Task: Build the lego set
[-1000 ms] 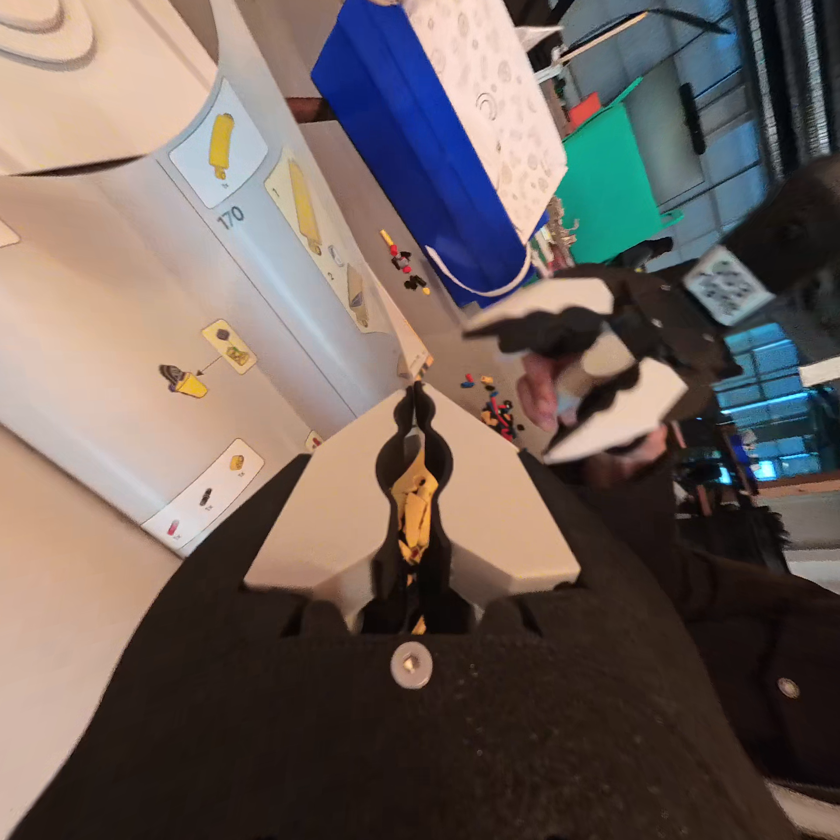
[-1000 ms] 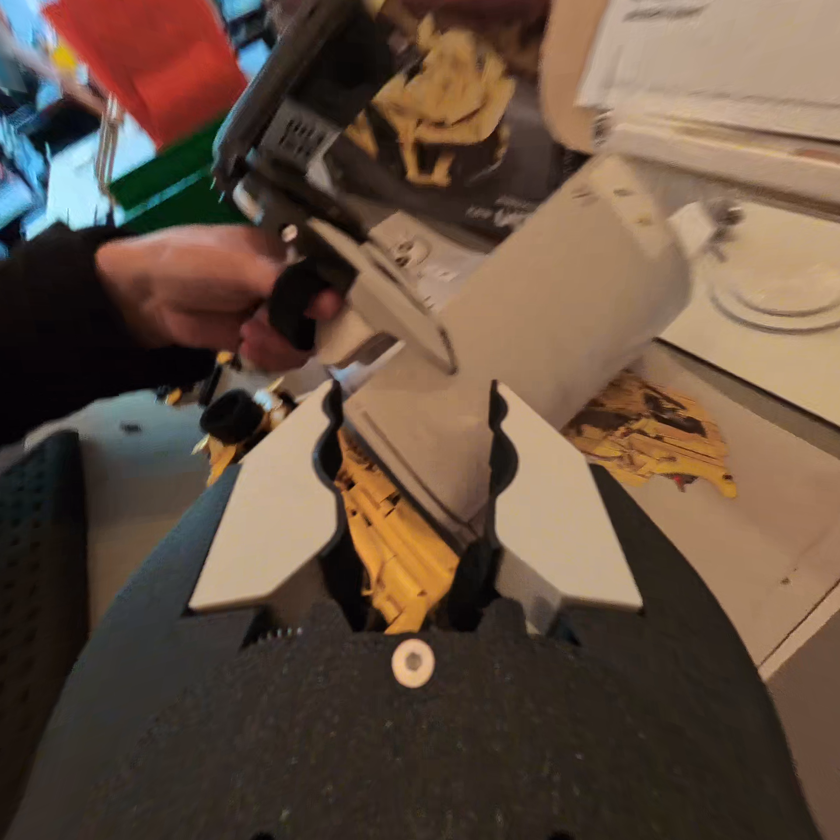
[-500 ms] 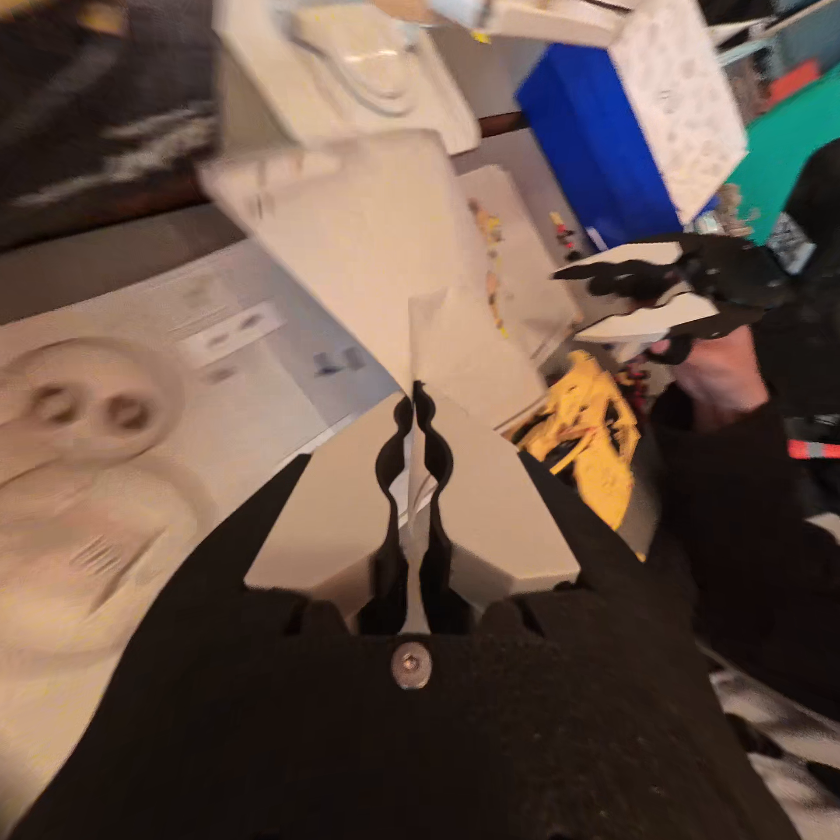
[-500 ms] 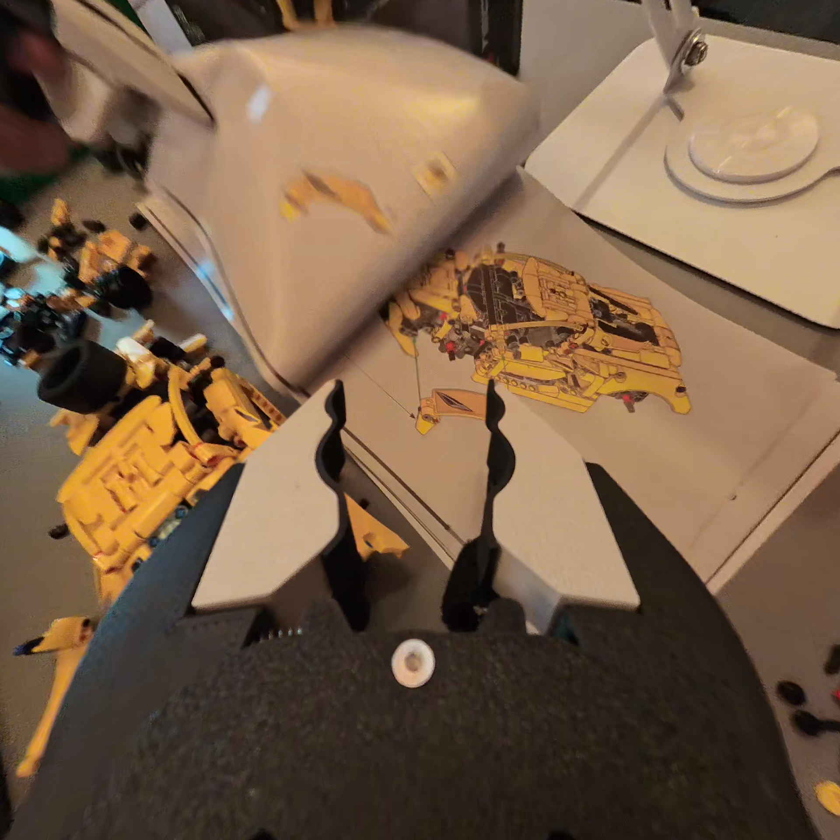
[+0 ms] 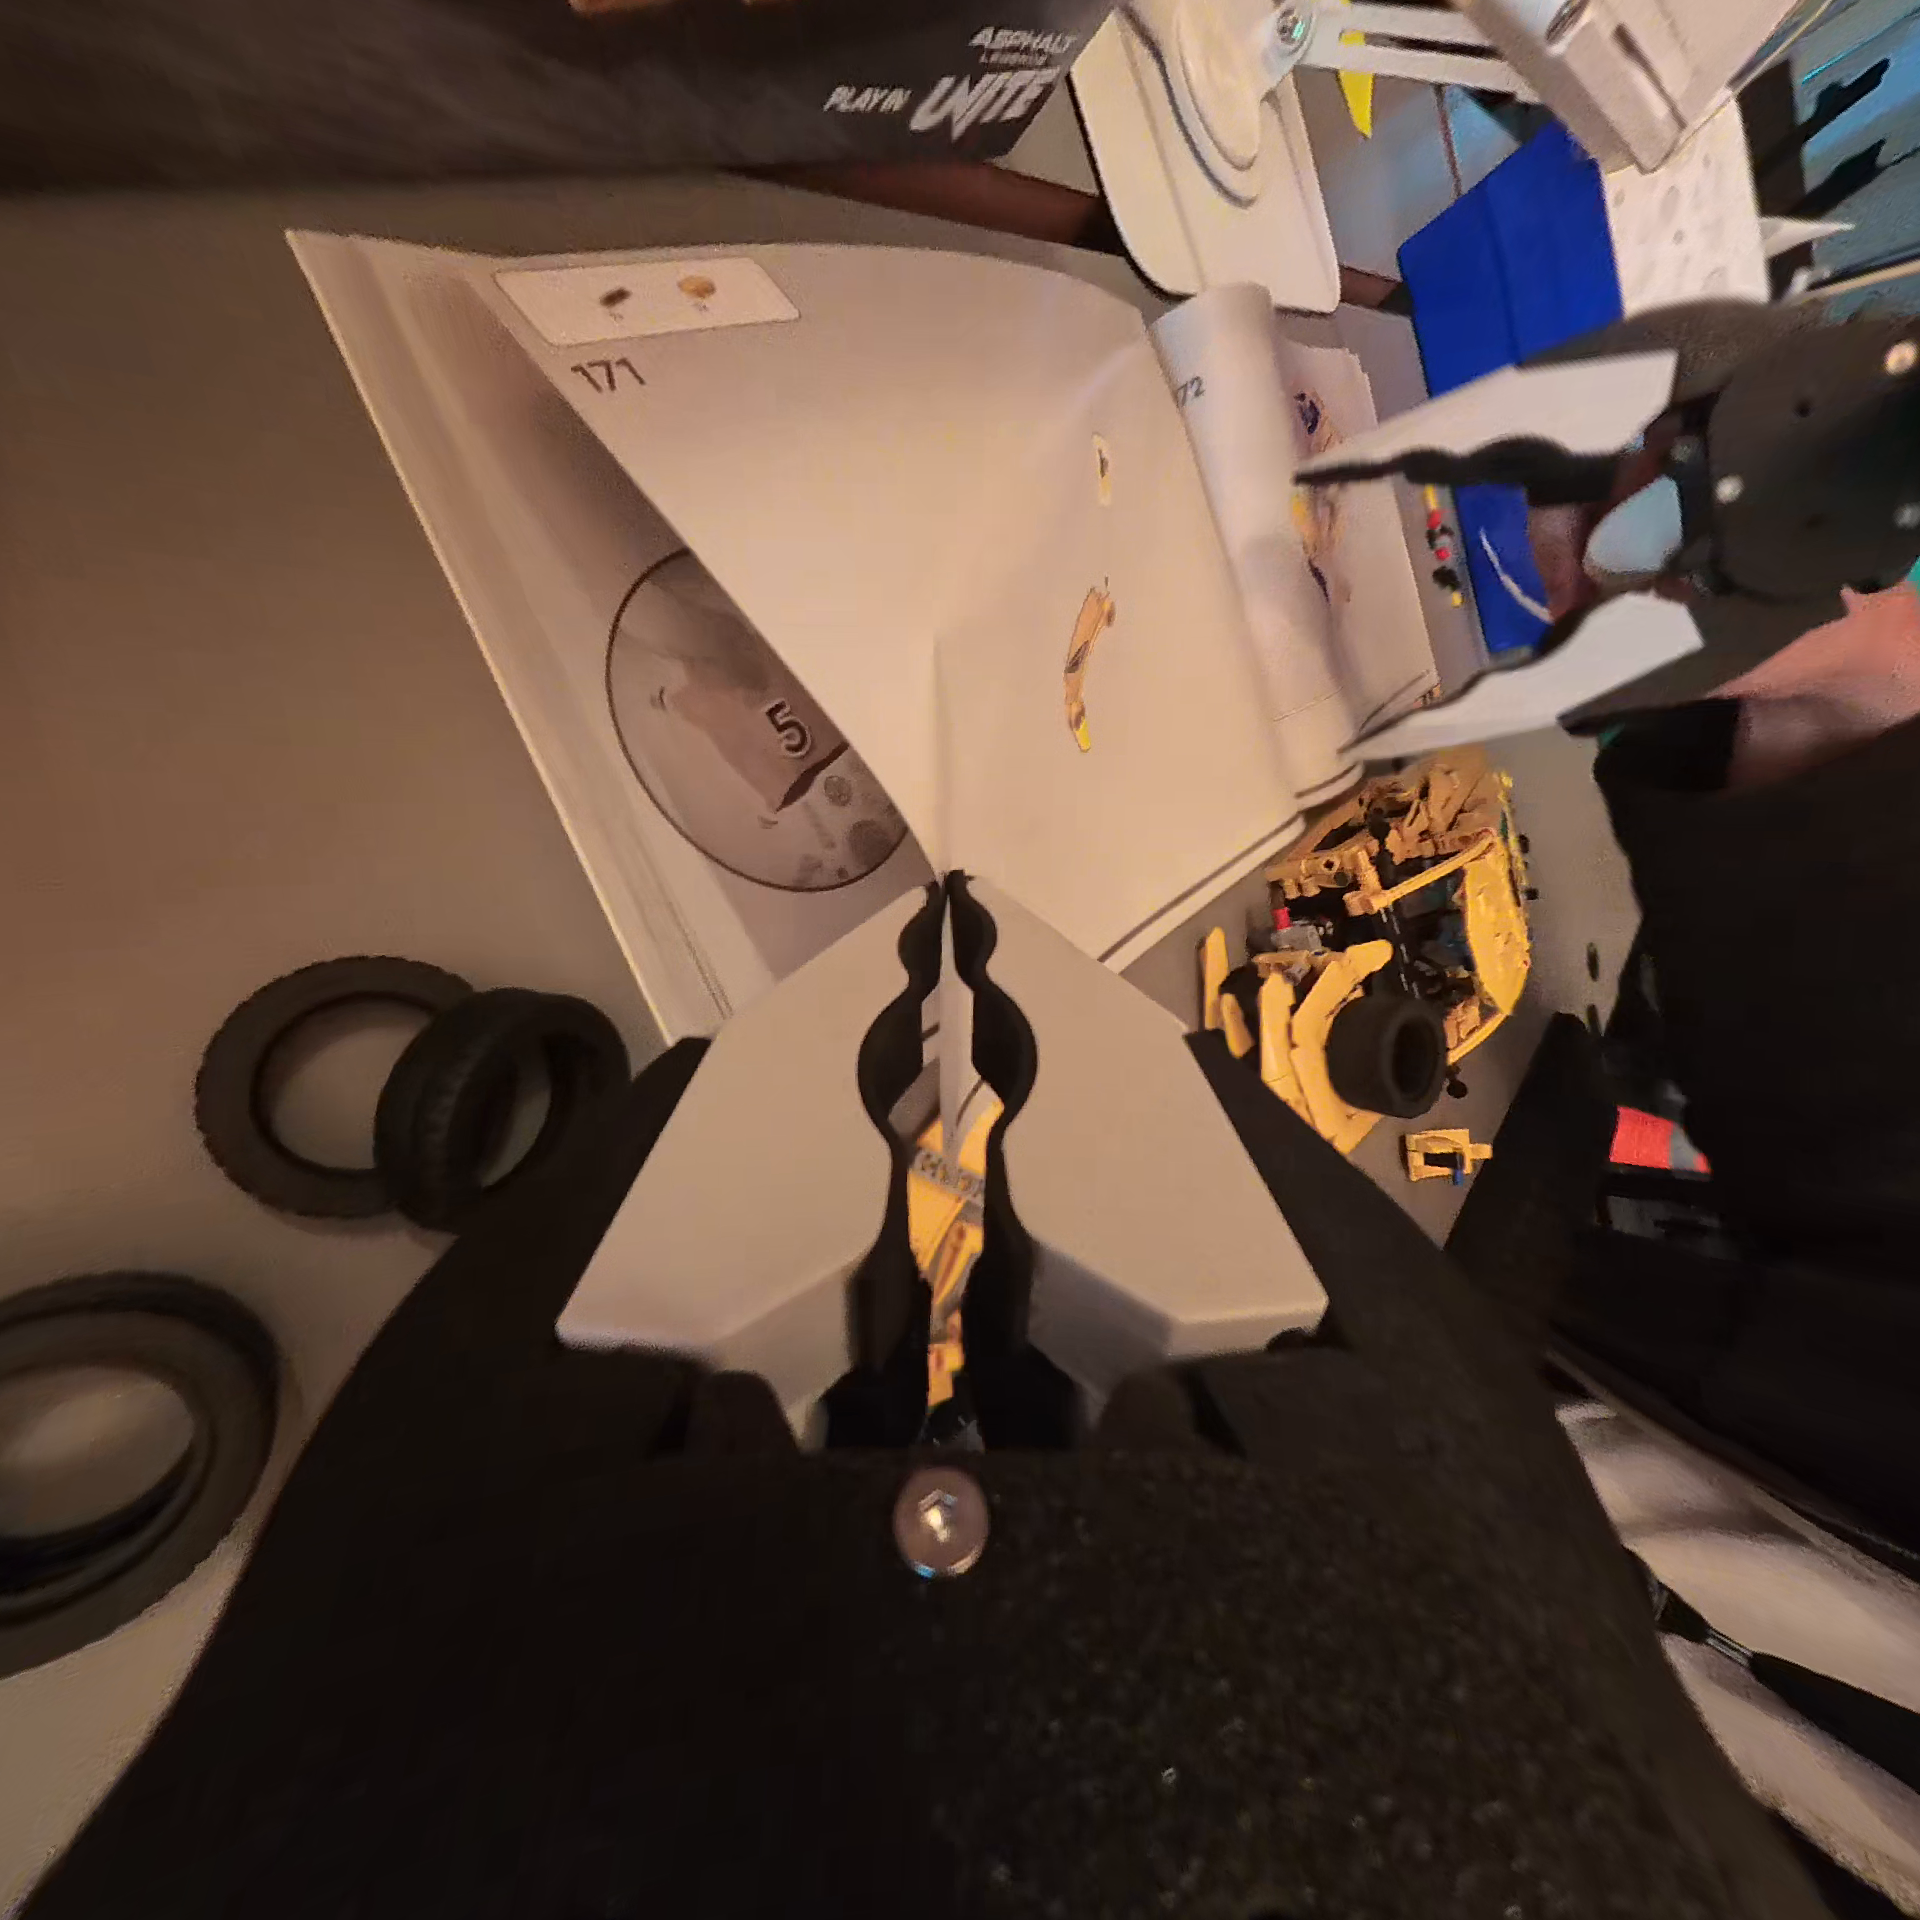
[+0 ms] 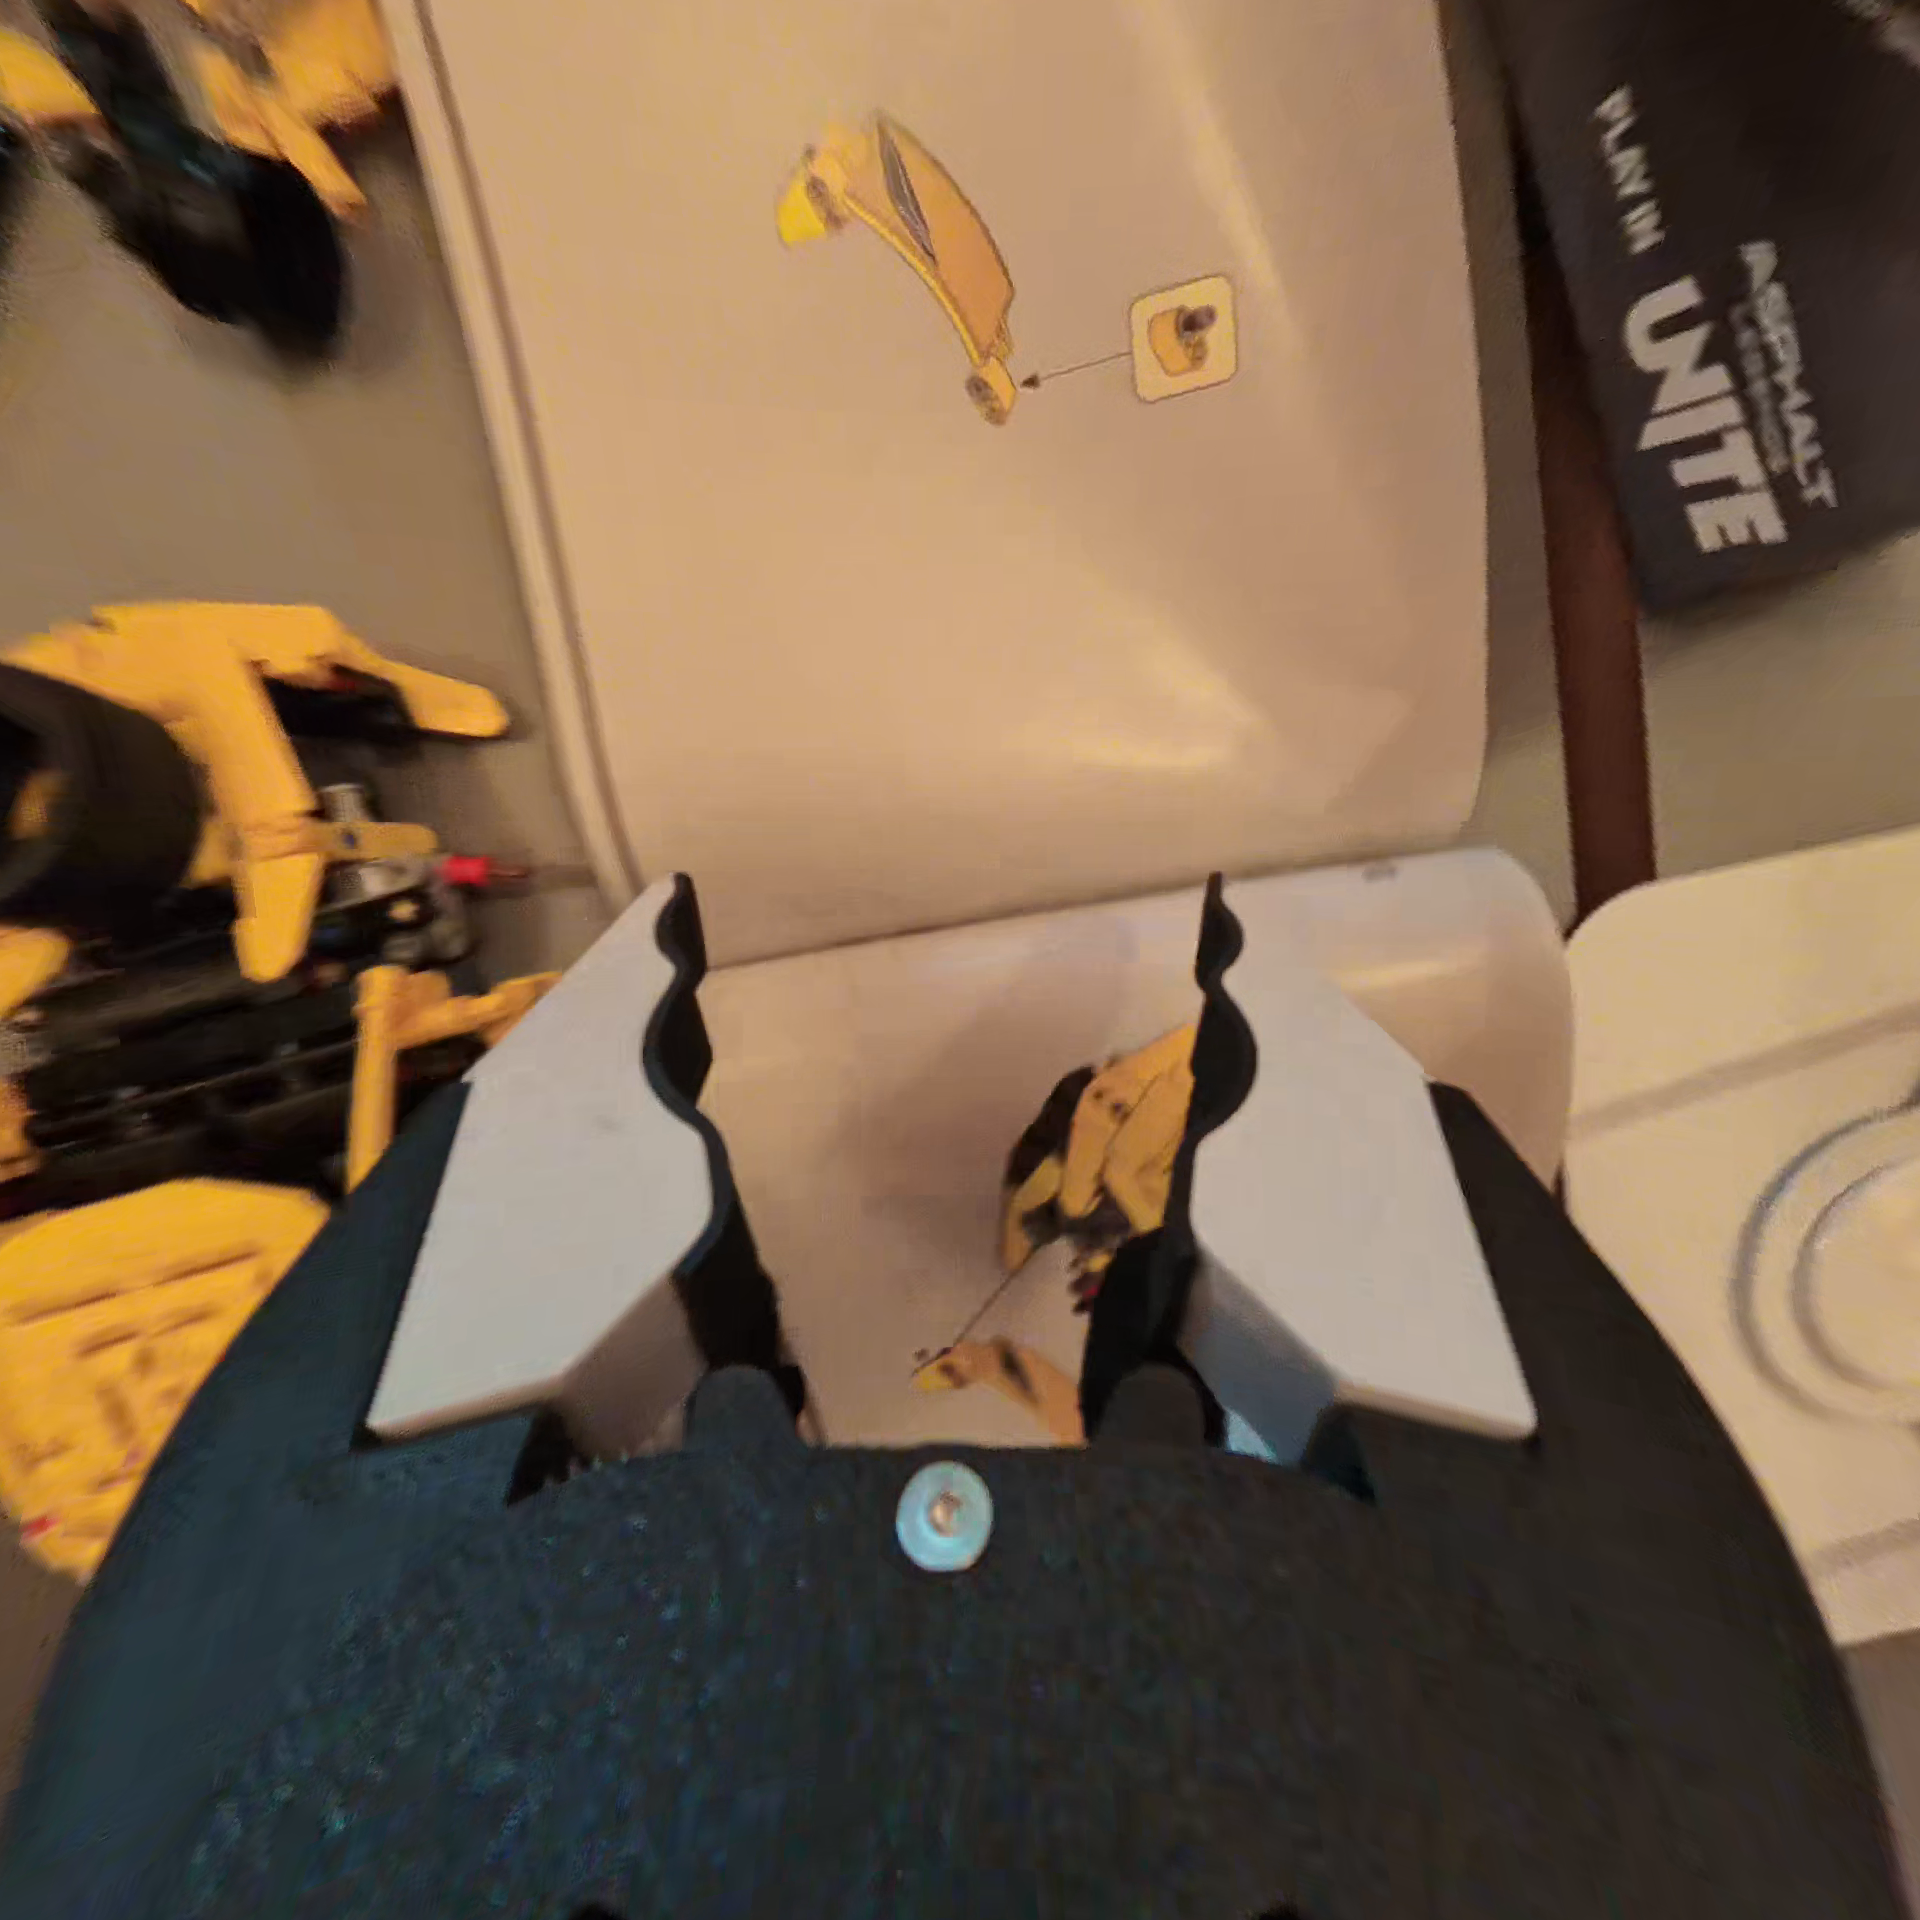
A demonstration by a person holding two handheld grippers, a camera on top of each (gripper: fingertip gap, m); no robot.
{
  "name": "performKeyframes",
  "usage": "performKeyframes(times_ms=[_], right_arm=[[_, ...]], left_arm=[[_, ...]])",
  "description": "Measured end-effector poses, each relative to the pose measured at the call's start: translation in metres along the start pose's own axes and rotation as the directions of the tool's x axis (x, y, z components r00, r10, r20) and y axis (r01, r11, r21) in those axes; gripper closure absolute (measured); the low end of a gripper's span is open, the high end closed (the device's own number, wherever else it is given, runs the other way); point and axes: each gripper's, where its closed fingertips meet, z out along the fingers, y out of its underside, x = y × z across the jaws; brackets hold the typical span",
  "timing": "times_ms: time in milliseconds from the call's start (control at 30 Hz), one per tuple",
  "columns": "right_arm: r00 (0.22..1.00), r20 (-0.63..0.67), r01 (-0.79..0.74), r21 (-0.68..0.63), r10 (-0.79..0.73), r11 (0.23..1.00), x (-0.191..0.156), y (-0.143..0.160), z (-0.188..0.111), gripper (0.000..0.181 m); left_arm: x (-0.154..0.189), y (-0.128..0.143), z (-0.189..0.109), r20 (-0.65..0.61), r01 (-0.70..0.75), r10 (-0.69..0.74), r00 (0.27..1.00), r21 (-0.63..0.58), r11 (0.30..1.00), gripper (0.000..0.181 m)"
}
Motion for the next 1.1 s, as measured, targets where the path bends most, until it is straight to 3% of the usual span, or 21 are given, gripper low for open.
performKeyframes(times_ms=[133,200,267,333,433,533,600,667,767,900,1033,1100], right_arm=[[0.997,0.076,0.026,-0.123,-0.016,0.992,0.009,-0.003,0.034,0.087],[0.996,0.089,0.041,-0.139,-0.029,0.989,0.007,-0.004,0.044,0.087],[0.996,0.067,0.066,-0.169,-0.055,0.983,0.007,-0.002,0.049,0.087],[0.996,0.054,0.077,-0.197,-0.067,0.977,0.007,-0.002,0.051,0.087],[0.997,0.057,0.071,-0.209,-0.061,0.975,0.007,-0.001,0.052,0.087],[0.997,0.056,0.07,-0.216,-0.059,0.974,0.007,0.0,0.052,0.087],[0.997,0.056,0.068,-0.218,-0.057,0.973,0.007,0.0,0.052,0.087],[0.997,0.054,0.061,-0.205,-0.051,0.977,0.007,0.0,0.052,0.087],[0.997,0.054,0.06,-0.165,-0.052,0.985,0.007,-0.001,0.052,0.087],[0.997,0.054,0.06,-0.123,-0.053,0.991,0.007,-0.001,0.052,0.087],[0.997,0.054,0.061,-0.117,-0.055,0.991,0.007,-0.001,0.052,0.087],[0.997,0.052,0.065,-0.117,-0.059,0.991,0.007,-0.001,0.051,0.087]], left_arm=[[-0.014,0.013,0.001,0.071,-0.01,0.011,0.997,-0.017,1.0,0.169],[-0.032,0.01,-0.015,0.247,-0.048,0.043,0.968,0.011,0.999,0.151],[-0.028,-0.012,-0.039,0.397,-0.204,0.143,0.907,0.116,0.972,0.152],[-0.003,-0.034,-0.043,0.447,-0.363,0.249,0.859,0.191,0.912,0.152],[0.017,-0.03,0.009,0.374,-0.465,0.411,0.831,0.065,0.883,0.169],[0.021,-0.021,0.07,0.227,-0.443,0.436,0.871,-0.022,0.896,0.171],[0.033,-0.02,0.093,0.131,-0.419,0.418,0.899,-0.018,0.908,0.171],[0.032,-0.021,0.102,0.14,-0.428,0.427,0.893,-0.025,0.903,0.174],[-0.008,-0.015,0.095,0.283,-0.427,0.441,0.852,-0.113,0.897,0.18],[-0.048,-0.016,0.055,0.382,-0.372,0.366,0.849,-0.061,0.926,0.181],[-0.059,-0.012,0.039,0.378,-0.342,0.33,0.865,-0.037,0.939,0.181],[-0.065,-0.013,0.033,0.431,-0.345,0.337,0.837,-0.061,0.937,0.181]])
